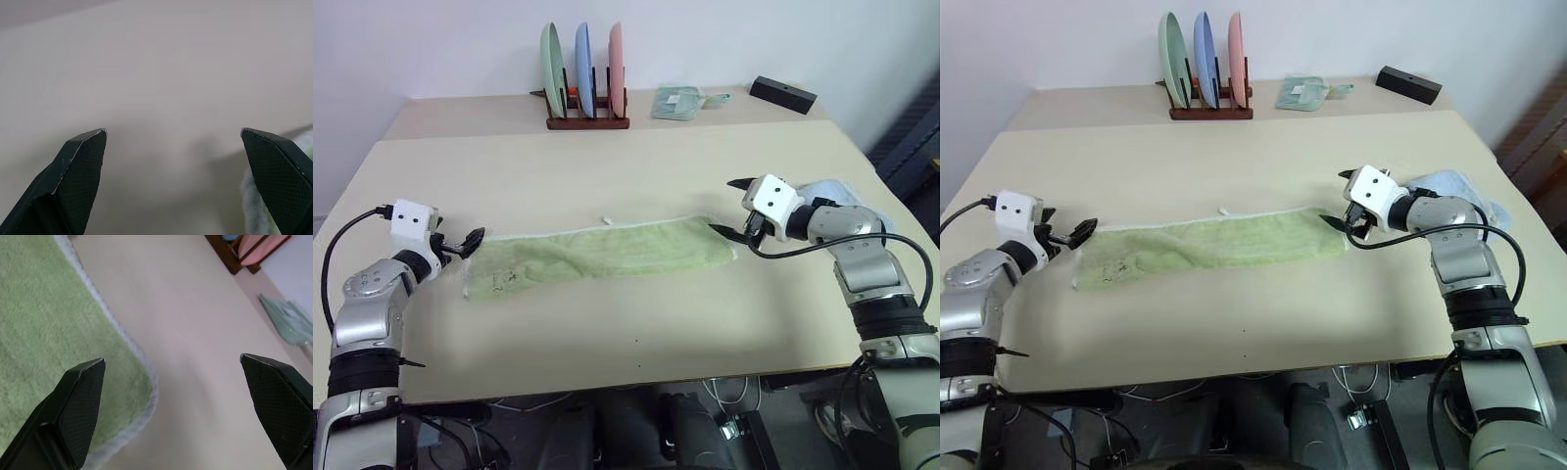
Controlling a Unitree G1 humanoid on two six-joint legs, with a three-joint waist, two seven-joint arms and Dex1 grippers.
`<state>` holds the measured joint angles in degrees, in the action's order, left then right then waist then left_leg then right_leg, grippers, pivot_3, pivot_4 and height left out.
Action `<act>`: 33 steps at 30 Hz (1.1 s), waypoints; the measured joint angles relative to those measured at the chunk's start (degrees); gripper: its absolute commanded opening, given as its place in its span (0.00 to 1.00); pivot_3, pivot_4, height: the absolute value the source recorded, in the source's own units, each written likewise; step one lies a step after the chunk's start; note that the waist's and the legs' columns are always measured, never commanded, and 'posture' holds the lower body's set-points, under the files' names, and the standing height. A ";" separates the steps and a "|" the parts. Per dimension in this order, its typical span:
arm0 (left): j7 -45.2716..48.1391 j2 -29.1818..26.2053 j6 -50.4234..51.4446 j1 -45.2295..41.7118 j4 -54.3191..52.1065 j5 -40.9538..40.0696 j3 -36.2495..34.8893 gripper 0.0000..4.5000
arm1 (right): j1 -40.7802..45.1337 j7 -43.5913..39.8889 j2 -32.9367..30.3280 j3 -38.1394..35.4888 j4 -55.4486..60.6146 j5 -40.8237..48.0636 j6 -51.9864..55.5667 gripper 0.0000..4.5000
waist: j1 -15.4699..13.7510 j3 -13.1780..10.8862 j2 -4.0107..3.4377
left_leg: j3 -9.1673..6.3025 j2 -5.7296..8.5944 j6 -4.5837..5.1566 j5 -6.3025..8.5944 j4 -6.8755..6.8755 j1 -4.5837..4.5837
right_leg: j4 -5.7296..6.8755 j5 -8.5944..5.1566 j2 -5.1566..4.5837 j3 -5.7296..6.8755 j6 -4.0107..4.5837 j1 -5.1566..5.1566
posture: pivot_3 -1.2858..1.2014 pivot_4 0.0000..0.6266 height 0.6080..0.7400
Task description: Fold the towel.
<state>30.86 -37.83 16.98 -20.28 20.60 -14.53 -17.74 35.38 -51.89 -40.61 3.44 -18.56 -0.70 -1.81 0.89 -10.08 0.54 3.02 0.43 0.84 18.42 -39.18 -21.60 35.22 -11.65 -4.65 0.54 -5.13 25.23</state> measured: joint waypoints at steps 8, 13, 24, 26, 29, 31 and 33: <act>15.01 -7.62 -0.45 12.39 -10.74 -5.38 -1.61 1.00 | -4.94 -9.94 -6.87 -2.08 11.60 8.10 7.20 1.00 | 0.02 -0.01 0.03 | -0.04 -0.07 0.06 0.04 0.01 0.02 | 0.00 -0.02 -0.03 -0.04 0.03 0.00 | 0.52 0.24 1.00; 26.29 -14.47 -1.60 19.21 -20.77 -7.50 -2.11 1.00 | -8.23 -13.43 -8.85 -1.05 17.09 8.36 6.53 1.00 | -0.19 0.01 -0.02 | -0.07 -0.05 0.07 0.07 0.02 0.06 | -0.01 -0.14 -0.15 -0.05 0.24 -0.02 | 0.52 0.24 1.00; 22.36 -14.61 -8.13 22.18 -23.83 4.51 7.62 0.94 | -7.29 0.61 -5.41 9.20 6.24 -12.28 -11.85 0.95 | -0.07 0.02 -0.01 | 0.00 -0.05 0.07 0.05 0.01 0.18 | 0.02 -0.14 -0.01 0.00 0.25 -0.14 | 0.52 0.24 1.00; 19.67 -13.13 -10.55 20.15 -21.15 6.77 8.19 0.81 | -5.35 4.12 -4.92 10.70 3.15 -15.76 -14.51 0.81 | -0.18 0.04 -0.02 | -0.01 -0.04 0.08 0.04 -0.02 0.24 | 0.03 -0.14 0.01 0.02 0.26 -0.21 | 0.52 0.24 1.00; 17.20 -11.30 -14.29 17.79 -16.99 8.68 9.31 0.47 | -4.47 7.57 -4.34 11.22 -0.69 -18.36 -16.80 0.49 | -0.29 0.04 0.00 | -0.03 -0.03 0.08 0.04 -0.03 0.24 | 0.03 -0.11 0.02 0.05 0.19 -0.23 | 0.52 0.24 1.00; 16.31 -10.98 -17.08 17.20 -14.93 9.79 9.93 0.23 | -4.52 8.09 -4.36 11.39 -1.53 -18.60 -18.45 0.25 | -0.10 0.04 -0.01 | -0.03 -0.03 0.09 0.04 -0.02 0.23 | 0.03 -0.03 0.03 0.05 0.05 -0.22 | 0.52 0.24 1.00; 15.91 -10.94 -19.55 16.84 -13.23 10.99 10.47 0.01 | -4.61 8.13 -4.52 11.38 -1.47 -18.52 -19.56 0.02 | -0.07 0.04 -0.01 | -0.03 -0.05 0.09 0.04 -0.01 0.22 | 0.03 -0.03 0.07 0.05 0.05 -0.21 | 0.52 0.24 1.00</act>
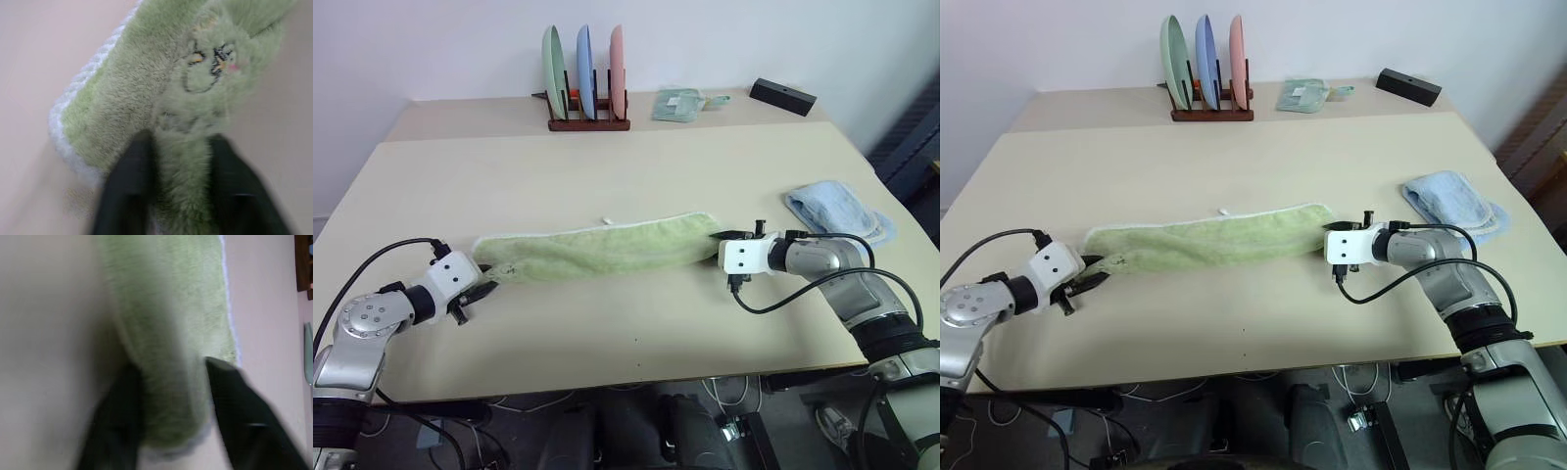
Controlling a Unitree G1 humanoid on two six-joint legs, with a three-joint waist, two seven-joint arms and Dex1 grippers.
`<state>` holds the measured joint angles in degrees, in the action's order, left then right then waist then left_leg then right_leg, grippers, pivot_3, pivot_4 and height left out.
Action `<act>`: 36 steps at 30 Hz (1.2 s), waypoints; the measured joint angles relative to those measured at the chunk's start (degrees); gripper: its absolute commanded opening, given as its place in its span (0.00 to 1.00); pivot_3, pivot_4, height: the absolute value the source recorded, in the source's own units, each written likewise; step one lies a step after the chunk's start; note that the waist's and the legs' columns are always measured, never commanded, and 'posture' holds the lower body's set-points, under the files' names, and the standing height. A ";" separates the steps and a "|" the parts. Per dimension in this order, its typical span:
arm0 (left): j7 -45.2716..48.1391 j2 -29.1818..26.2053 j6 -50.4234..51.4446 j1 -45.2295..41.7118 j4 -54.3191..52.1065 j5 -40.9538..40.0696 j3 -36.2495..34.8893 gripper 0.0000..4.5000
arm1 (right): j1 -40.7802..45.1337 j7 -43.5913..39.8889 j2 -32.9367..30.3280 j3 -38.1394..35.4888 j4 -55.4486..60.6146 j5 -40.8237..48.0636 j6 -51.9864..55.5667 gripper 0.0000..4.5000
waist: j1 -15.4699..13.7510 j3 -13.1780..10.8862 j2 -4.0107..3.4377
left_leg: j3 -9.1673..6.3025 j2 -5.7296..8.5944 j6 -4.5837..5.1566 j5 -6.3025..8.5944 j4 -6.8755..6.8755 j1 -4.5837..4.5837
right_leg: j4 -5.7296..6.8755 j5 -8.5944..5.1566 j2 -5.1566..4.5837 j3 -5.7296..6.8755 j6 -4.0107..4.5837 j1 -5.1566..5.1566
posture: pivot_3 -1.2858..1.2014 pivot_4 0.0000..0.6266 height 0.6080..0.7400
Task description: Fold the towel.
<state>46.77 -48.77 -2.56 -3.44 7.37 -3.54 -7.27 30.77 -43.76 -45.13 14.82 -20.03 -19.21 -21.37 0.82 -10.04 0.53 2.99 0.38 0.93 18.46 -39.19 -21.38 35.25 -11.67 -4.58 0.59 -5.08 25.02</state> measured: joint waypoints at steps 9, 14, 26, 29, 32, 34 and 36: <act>4.32 -0.76 -0.91 2.26 -1.86 -3.08 -0.17 0.00 | -5.44 -4.51 -7.23 -3.03 5.62 4.96 -1.13 0.01 | -0.01 0.00 -0.01 | 0.03 -0.01 0.13 0.07 0.00 -0.01 | -0.06 -0.01 -0.08 -0.01 -0.01 -0.02 | 0.52 0.24 1.00; 9.61 -3.09 6.44 8.58 -11.23 -9.14 -1.04 0.00 | -9.71 -7.57 -10.94 -5.29 8.97 7.35 0.18 0.01 | 0.03 0.01 -0.02 | 0.03 -0.01 0.16 0.09 0.00 0.02 | -0.12 -0.10 -0.08 -0.03 0.14 -0.05 | 0.52 0.24 1.00; 15.72 -7.83 26.13 11.86 -20.22 -19.98 -5.28 0.51 | -16.62 -13.62 -8.90 -22.17 24.65 35.74 40.53 0.61 | -0.15 -0.02 0.03 | -0.05 -0.04 0.16 0.10 -0.02 -0.02 | -0.11 -0.11 -0.09 -0.06 0.16 -0.04 | 0.52 0.24 1.00; 15.47 -7.50 29.67 11.48 -22.09 -23.58 -8.38 0.51 | -17.98 -11.30 -7.00 -29.15 28.88 45.45 53.43 0.61 | -0.21 -0.02 0.03 | -0.12 -0.07 0.15 0.10 -0.02 -0.03 | -0.12 -0.11 -0.08 -0.04 0.17 -0.05 | 0.52 0.24 1.00; 13.39 -4.52 32.05 8.06 -24.33 -27.83 -11.30 0.52 | -21.32 -6.31 -3.37 -34.26 32.44 54.54 68.21 0.81 | -0.70 0.02 0.10 | -0.20 -0.06 0.13 0.10 -0.02 -0.05 | -0.15 -0.11 -0.14 0.00 0.18 -0.10 | 0.52 0.24 1.00; 11.66 -1.78 32.69 5.07 -27.23 -30.62 -11.49 0.52 | -22.43 -0.61 1.55 -37.35 33.78 60.74 78.44 0.99 | -0.80 0.03 0.10 | -0.19 -0.04 0.12 0.11 -0.04 -0.05 | -0.14 -0.11 -0.20 -0.02 0.19 -0.10 | 0.52 0.24 1.00; 9.67 0.36 34.14 2.62 -30.65 -32.60 -10.38 0.52 | -22.69 6.36 7.06 -39.62 35.20 65.28 86.87 0.99 | -0.83 0.04 0.08 | -0.19 -0.04 0.11 0.11 -0.02 -0.06 | -0.15 -0.11 -0.21 -0.04 0.19 -0.08 | 0.52 0.24 1.00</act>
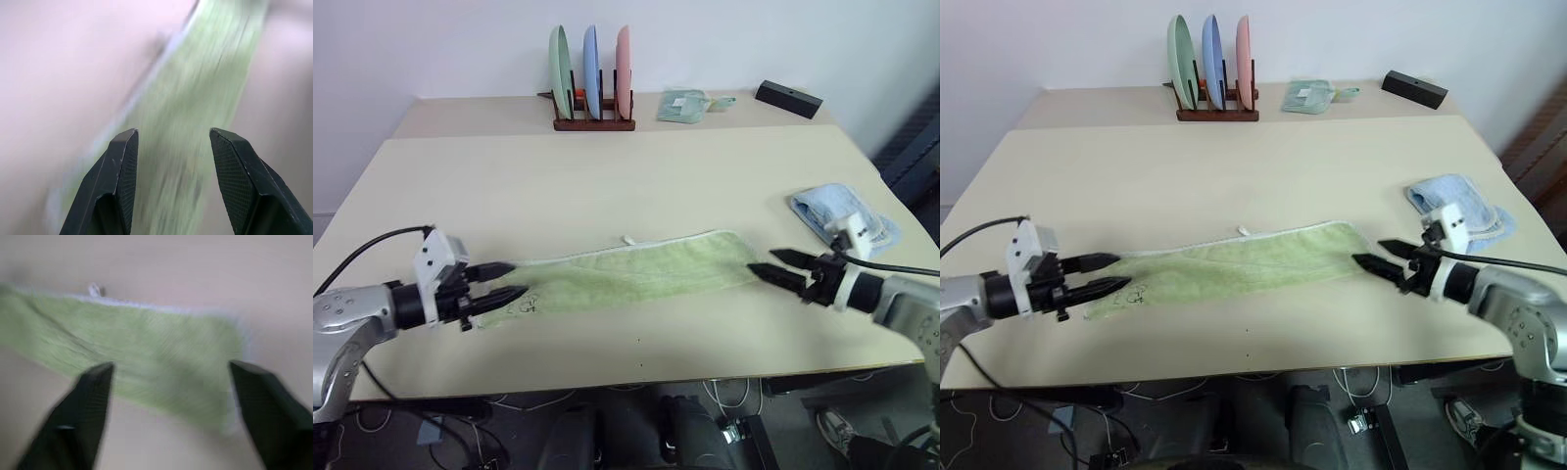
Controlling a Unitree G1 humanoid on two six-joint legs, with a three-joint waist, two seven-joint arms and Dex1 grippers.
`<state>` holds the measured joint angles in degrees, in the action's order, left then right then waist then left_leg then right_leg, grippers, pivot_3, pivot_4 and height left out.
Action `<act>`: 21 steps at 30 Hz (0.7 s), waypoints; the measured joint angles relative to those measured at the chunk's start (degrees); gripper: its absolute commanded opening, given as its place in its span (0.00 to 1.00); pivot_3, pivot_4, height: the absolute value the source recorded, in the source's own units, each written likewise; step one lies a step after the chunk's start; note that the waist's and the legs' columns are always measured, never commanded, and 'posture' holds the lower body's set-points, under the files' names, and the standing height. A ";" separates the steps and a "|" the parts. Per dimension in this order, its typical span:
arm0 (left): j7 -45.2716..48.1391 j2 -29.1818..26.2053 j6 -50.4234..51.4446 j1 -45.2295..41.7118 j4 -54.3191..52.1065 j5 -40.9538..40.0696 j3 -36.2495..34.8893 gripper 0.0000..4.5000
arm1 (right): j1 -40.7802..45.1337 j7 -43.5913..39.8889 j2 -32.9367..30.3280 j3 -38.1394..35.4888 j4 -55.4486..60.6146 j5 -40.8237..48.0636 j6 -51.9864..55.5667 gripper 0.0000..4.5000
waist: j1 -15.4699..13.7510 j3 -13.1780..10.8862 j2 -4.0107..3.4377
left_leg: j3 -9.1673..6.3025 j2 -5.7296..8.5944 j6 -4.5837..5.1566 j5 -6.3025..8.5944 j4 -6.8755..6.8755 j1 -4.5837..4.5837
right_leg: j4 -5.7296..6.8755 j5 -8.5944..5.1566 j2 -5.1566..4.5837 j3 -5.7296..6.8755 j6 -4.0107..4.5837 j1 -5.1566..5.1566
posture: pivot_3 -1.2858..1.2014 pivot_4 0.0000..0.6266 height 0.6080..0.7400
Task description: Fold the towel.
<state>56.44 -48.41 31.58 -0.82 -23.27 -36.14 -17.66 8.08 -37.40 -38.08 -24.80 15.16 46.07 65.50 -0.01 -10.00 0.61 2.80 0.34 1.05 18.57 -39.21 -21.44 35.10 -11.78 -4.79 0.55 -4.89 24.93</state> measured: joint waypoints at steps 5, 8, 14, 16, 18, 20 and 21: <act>-1.79 3.72 2.90 -0.81 -7.13 -1.78 9.90 0.52 | 0.14 18.64 15.04 -9.28 3.24 4.16 11.48 0.99 | 0.34 0.06 -0.09 | 0.03 0.01 -0.02 -0.01 0.06 -0.05 | 0.02 0.00 0.04 -0.03 0.00 0.08 | 0.52 0.24 1.00; -2.81 5.57 3.03 -1.09 -7.43 -1.66 13.40 0.52 | 0.79 25.85 20.70 -13.66 5.98 5.89 14.36 0.99 | 0.62 0.08 -0.09 | 0.02 0.01 -0.02 -0.02 0.04 -0.02 | 0.02 -0.01 0.08 -0.02 0.01 0.04 | 0.52 0.24 1.00; -4.35 6.85 3.03 -2.58 -7.38 -0.63 16.84 0.52 | 2.69 33.84 26.03 -17.97 8.30 8.15 18.12 0.99 | 0.55 0.17 0.06 | 0.00 0.05 0.02 -0.03 0.01 0.01 | -0.02 -0.03 0.23 0.01 0.02 -0.06 | 0.52 0.24 1.00; -4.43 6.97 2.88 -2.85 -7.18 -0.42 17.01 0.52 | 1.84 35.13 26.90 -19.33 9.82 9.71 19.35 0.99 | 0.52 0.17 0.05 | -0.01 0.05 0.03 -0.02 0.02 0.01 | -0.02 -0.04 0.34 0.02 -0.01 -0.06 | 0.52 0.24 1.00; -4.40 6.96 2.78 -2.84 -6.93 0.04 17.00 0.52 | 0.36 35.90 27.46 -20.83 11.64 11.73 20.86 0.99 | 0.60 0.17 0.05 | -0.02 0.05 0.05 -0.01 0.02 0.00 | -0.02 -0.04 0.37 0.02 -0.03 -0.06 | 0.52 0.24 1.00; -4.19 6.92 2.41 -2.63 -6.58 0.66 17.01 0.52 | -1.20 36.48 28.11 -22.27 13.02 14.24 21.97 0.99 | 0.65 0.17 0.05 | -0.02 0.05 0.06 -0.01 0.03 0.01 | -0.02 -0.05 0.39 0.02 -0.04 -0.06 | 0.52 0.24 1.00; -4.09 6.91 2.05 -2.36 -6.32 0.76 17.01 0.52 | -1.78 36.99 28.51 -22.96 13.44 15.62 22.39 0.99 | 0.69 0.17 0.05 | -0.02 0.05 0.06 -0.01 0.02 0.01 | -0.02 -0.05 0.39 0.02 -0.04 -0.06 | 0.52 0.24 1.00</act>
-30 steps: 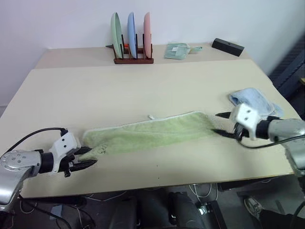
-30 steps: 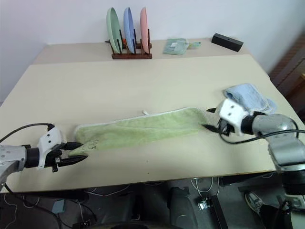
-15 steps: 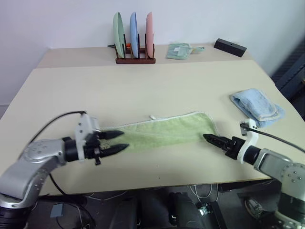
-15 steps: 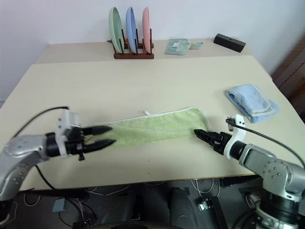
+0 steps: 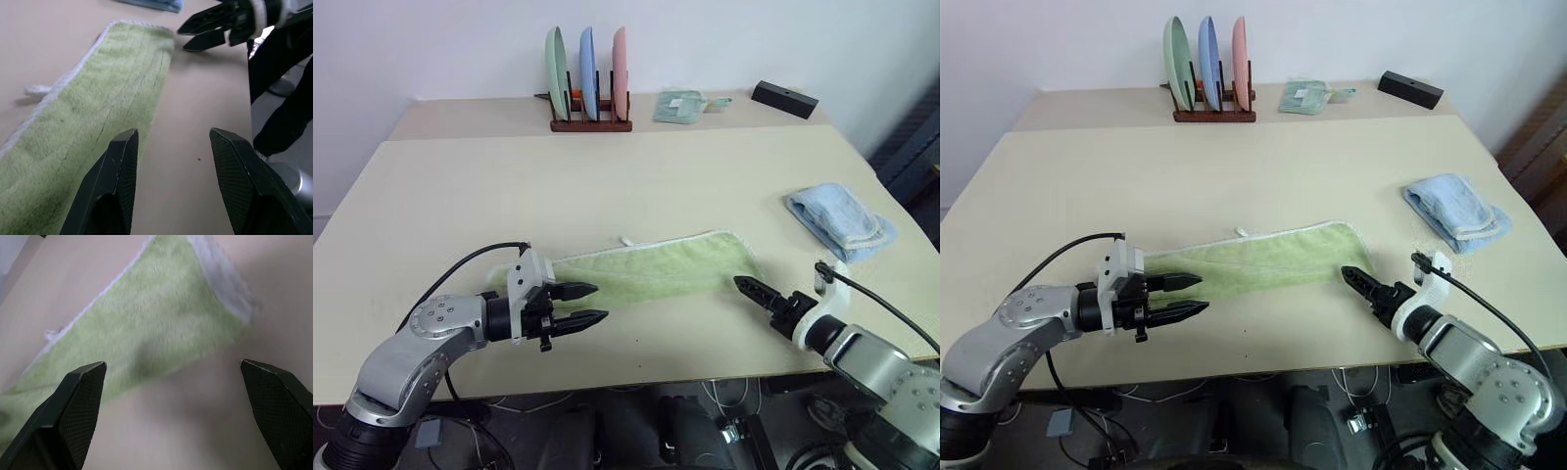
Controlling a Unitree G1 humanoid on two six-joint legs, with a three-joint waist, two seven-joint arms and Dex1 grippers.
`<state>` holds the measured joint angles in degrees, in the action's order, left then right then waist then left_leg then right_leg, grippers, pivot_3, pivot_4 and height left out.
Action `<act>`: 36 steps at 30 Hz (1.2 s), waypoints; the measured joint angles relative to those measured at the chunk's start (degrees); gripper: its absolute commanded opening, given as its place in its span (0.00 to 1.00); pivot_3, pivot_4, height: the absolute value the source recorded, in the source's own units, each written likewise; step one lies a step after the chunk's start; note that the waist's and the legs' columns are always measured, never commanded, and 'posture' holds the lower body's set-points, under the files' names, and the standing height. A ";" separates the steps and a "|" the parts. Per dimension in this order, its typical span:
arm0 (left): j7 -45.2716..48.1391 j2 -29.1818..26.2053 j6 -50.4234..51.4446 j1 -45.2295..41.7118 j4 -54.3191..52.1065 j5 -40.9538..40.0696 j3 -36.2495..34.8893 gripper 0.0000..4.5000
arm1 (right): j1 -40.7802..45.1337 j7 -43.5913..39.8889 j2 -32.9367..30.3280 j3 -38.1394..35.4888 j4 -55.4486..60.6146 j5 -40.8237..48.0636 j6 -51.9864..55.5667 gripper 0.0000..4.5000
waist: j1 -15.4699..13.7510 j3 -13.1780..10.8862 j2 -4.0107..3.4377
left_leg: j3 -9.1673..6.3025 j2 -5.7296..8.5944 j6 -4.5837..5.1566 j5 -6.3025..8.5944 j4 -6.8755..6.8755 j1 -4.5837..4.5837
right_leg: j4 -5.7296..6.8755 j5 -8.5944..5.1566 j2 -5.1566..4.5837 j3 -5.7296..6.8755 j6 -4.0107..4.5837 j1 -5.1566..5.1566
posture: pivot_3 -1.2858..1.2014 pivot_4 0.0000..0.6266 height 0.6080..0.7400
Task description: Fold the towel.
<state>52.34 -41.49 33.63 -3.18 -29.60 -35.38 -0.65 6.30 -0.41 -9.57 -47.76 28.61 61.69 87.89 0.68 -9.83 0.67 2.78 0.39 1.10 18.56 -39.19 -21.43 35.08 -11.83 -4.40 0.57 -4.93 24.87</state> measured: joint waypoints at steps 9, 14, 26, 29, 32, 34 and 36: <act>0.07 1.17 -1.41 -0.92 1.50 1.62 2.07 0.52 | 6.16 9.47 4.41 2.54 -4.41 -0.78 -4.96 0.99 | 0.36 0.13 0.21 | 0.03 -0.02 0.00 0.00 -0.01 0.04 | -0.01 -0.01 0.09 -0.01 0.01 0.00 | 0.52 0.24 1.00; -0.52 1.65 -1.76 -1.63 1.48 2.26 2.05 0.52 | 10.23 12.60 4.23 4.87 -11.00 -4.74 -11.98 0.60 | 0.15 0.16 0.26 | 0.03 -0.01 0.00 0.00 -0.01 0.02 | -0.03 -0.01 0.08 -0.02 0.01 -0.02 | 0.52 0.24 1.00; -3.57 3.02 -3.15 -0.54 1.99 3.59 1.28 0.52 | 11.20 9.30 -3.23 9.92 -17.16 -8.03 -20.67 0.01 | 0.04 0.02 0.04 | 0.05 0.05 0.04 0.01 0.00 -0.06 | -0.07 -0.01 -0.01 -0.03 0.00 0.05 | 0.52 0.24 1.00; -4.04 3.01 -3.34 0.63 3.09 3.97 0.19 0.52 | 10.78 4.94 -11.05 11.21 -17.13 -11.08 -24.66 0.01 | 0.03 0.00 0.01 | 0.05 0.11 0.11 0.05 0.00 -0.06 | -0.08 -0.08 -0.04 -0.03 -0.10 0.03 | 0.52 0.24 1.00; -3.92 3.14 -4.13 0.12 4.05 4.41 -0.07 0.52 | 10.98 -1.18 -19.68 13.87 -18.92 -14.89 -28.67 0.01 | 0.10 -0.02 -0.02 | 0.10 0.11 0.12 0.05 0.00 -0.06 | -0.09 -0.09 -0.03 -0.04 -0.11 0.04 | 0.52 0.24 1.00; -3.87 3.22 -4.53 -0.70 5.03 4.94 -0.08 0.52 | 11.90 -5.70 -25.19 15.75 -20.07 -17.74 -31.49 0.01 | 0.08 -0.02 -0.02 | 0.10 0.10 0.12 0.05 0.00 -0.05 | -0.09 -0.09 -0.01 -0.04 -0.12 0.04 | 0.52 0.24 1.00; -3.79 3.41 -4.95 -1.54 5.68 5.32 0.03 0.52 | 11.72 -10.80 -29.54 19.90 -19.20 -20.81 -34.85 0.01 | 0.15 -0.01 0.01 | 0.08 0.05 0.12 0.05 0.02 -0.04 | -0.09 -0.10 0.04 -0.05 -0.16 0.03 | 0.52 0.24 1.00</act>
<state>48.56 -38.08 28.68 -4.73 -23.92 -30.06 -0.62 18.02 -11.21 -39.11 -27.86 9.41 40.89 53.03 0.82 -9.84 0.67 2.87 0.44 1.22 18.62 -39.17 -21.48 34.98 -11.93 -4.36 0.53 -5.09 24.90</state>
